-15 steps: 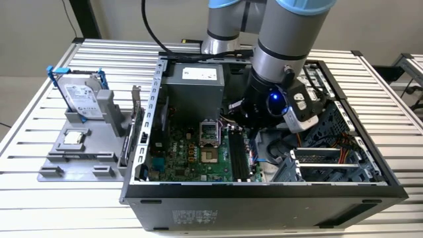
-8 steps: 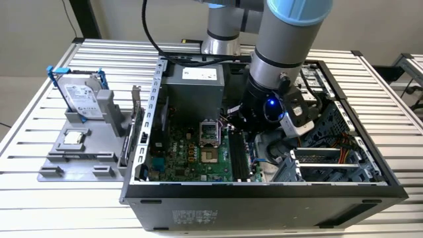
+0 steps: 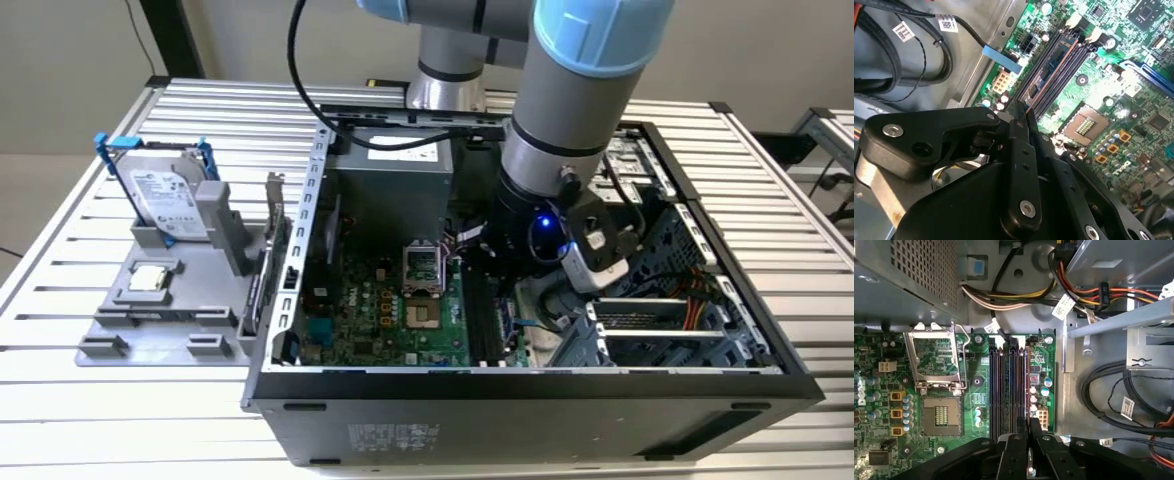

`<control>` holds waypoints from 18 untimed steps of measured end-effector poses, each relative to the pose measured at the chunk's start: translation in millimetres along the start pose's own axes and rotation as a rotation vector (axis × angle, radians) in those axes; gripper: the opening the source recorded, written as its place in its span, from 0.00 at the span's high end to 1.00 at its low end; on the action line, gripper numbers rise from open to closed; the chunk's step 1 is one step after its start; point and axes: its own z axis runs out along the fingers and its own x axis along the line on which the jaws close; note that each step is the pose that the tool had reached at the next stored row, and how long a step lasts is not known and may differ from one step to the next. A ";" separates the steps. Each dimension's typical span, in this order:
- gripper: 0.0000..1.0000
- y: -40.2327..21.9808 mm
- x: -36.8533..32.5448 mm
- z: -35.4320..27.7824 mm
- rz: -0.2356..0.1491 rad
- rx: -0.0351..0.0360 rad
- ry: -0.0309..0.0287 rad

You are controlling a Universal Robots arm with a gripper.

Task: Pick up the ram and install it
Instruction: 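Insert the ram into the slot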

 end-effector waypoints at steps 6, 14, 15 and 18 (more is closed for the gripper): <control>1.00 0.0 0.0 3.3 0.000 -0.0002 -0.0001; 1.00 -0.8 0.2 10.5 0.000 0.0022 0.0000; 1.00 -1.2 0.2 10.7 0.000 0.0020 0.0000; 1.00 -2.2 0.1 11.9 0.000 0.0020 0.0002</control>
